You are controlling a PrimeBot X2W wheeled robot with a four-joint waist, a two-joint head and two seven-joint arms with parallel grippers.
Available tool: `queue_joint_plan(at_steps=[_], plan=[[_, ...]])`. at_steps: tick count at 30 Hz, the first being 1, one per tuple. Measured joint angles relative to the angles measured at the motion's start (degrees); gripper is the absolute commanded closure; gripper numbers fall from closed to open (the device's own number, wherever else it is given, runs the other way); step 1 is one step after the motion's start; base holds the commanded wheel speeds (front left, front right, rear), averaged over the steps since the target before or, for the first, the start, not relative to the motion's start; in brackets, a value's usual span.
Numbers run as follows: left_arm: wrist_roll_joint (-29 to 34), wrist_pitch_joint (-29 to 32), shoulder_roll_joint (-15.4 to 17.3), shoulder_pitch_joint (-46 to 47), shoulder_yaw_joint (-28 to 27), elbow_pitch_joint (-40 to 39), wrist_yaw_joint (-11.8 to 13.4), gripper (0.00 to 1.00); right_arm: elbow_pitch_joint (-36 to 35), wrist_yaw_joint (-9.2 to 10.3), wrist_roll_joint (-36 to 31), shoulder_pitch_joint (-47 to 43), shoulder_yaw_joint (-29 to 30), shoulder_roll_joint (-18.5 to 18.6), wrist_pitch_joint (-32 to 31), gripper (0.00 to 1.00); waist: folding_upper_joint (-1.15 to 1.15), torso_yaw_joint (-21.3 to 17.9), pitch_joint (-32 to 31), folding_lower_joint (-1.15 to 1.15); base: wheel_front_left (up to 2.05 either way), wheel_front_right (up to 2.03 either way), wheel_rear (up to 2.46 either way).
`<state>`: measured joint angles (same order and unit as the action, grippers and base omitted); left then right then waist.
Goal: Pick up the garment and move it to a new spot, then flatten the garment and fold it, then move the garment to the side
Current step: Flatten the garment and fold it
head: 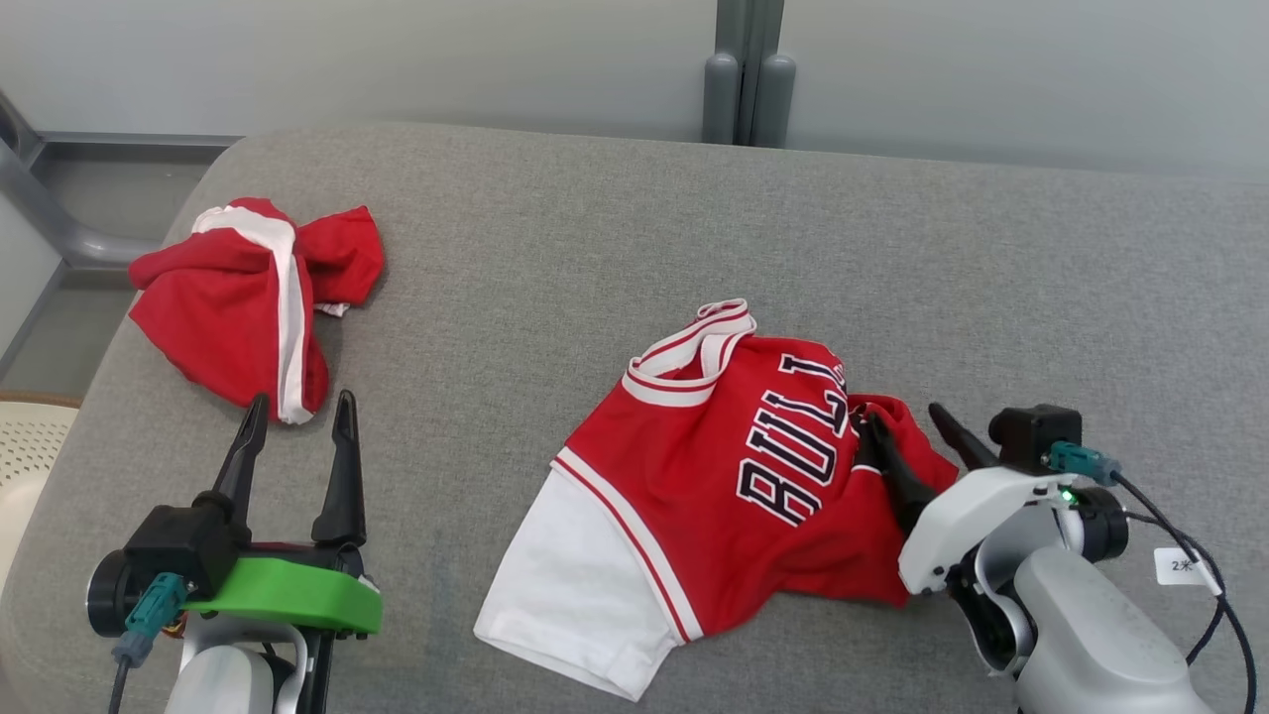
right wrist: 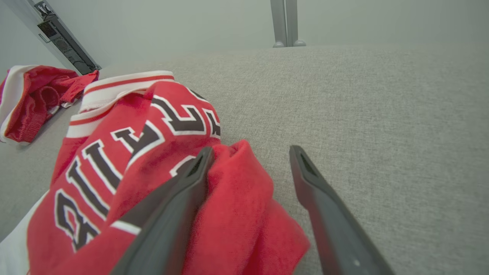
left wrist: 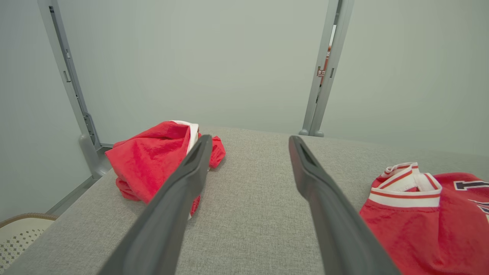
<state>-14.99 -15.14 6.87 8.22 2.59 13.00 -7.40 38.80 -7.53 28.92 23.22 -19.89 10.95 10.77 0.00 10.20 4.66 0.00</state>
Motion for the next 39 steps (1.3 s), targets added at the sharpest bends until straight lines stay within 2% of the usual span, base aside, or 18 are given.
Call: queue_joint_plan(at_steps=[1, 2, 3, 8, 16, 21, 25, 26, 27, 28, 35, 39], plan=[[0.00, 0.00, 0.00, 0.01, 0.05, 0.02, 0.00, 0.00, 0.21, 0.00, 0.82, -0.50, -0.37, -0.35, -0.73, 0.65, 0.00, 0.11, 0.11, 0.00, 0.00, 0.00, 0.00], [0.00, 0.00, 0.00, 0.02, 0.07, 0.02, 0.00, 0.00, 0.38, 0.00, 1.66, -0.80, -0.87, -0.53, -1.57, 0.96, 0.00, 0.22, 0.23, 0.00, 0.00, 0.00, 0.00], [0.00, 0.00, 0.01, 0.02, 0.04, 0.03, 0.00, 0.00, 0.31, 0.00, 2.38, -0.94, -1.14, -0.62, -1.81, 1.00, 0.00, 0.30, 0.35, 0.00, 0.00, 0.00, 0.00], [0.00, 0.00, 0.00, 0.01, -0.41, 0.14, 0.00, 0.00, -0.96, 0.00, 3.67, -0.58, -0.71, 0.64, 0.03, 1.00, 0.00, 0.03, 0.53, 0.00, 0.00, 0.00, 0.00], [0.00, 0.00, -0.32, -0.02, -0.62, 0.33, 0.00, 0.00, -7.46, 0.00, 1.30, 0.92, 4.60, 2.24, 3.96, 1.00, 0.00, -1.45, 0.09, 0.00, 0.00, 0.00, 0.00], [0.02, 0.00, -0.51, -0.23, -0.66, 0.34, 0.00, 0.00, -14.82, -0.01, -1.32, -3.68, 12.83, 1.79, 4.24, 1.00, 0.00, -2.35, -0.48, 0.00, 0.00, 0.00, 0.00], [0.02, 0.00, -0.56, -0.73, -0.76, 0.31, 0.00, 0.00, -16.52, 0.00, -1.38, -10.69, 18.41, -0.34, 4.27, 1.00, 0.00, -3.06, -0.95, 0.00, 0.00, 0.00, 0.00], [0.02, 0.00, -0.56, -0.90, -0.73, 0.34, 0.00, 0.00, -16.72, 0.00, -1.38, -11.99, 18.98, -0.74, 4.27, 0.66, 0.00, -3.26, -1.05, 0.00, 0.00, 0.00, 0.00], [0.02, 0.00, -0.57, -1.03, -0.74, 0.34, 0.00, 0.00, -17.06, 0.00, -1.43, -12.95, 19.57, -1.13, 4.27, 0.15, 0.00, -3.46, -1.14, 0.00, 0.00, 0.00, 0.00], [0.02, -0.01, -0.56, -1.13, -0.79, 0.33, 0.00, 0.00, -17.23, 0.00, -1.45, -13.57, 19.91, -1.45, 4.27, 0.00, 0.00, -3.65, -1.21, 0.00, 0.00, 0.00, 0.00], [0.02, 0.00, -0.30, -1.49, -0.68, 0.41, 0.00, 0.00, -21.96, 0.00, -4.41, -15.94, 23.47, -3.41, 4.28, 0.00, 0.00, -5.40, -1.53, 0.00, 0.00, 0.00, 0.00], [0.08, 0.00, -0.27, -1.48, -0.62, 0.41, 0.00, 0.00, -27.15, 0.00, -5.75, -17.45, 23.80, -4.28, 4.28, 0.00, 0.00, -6.05, -1.83, 0.00, 0.00, 0.00, 0.00]])
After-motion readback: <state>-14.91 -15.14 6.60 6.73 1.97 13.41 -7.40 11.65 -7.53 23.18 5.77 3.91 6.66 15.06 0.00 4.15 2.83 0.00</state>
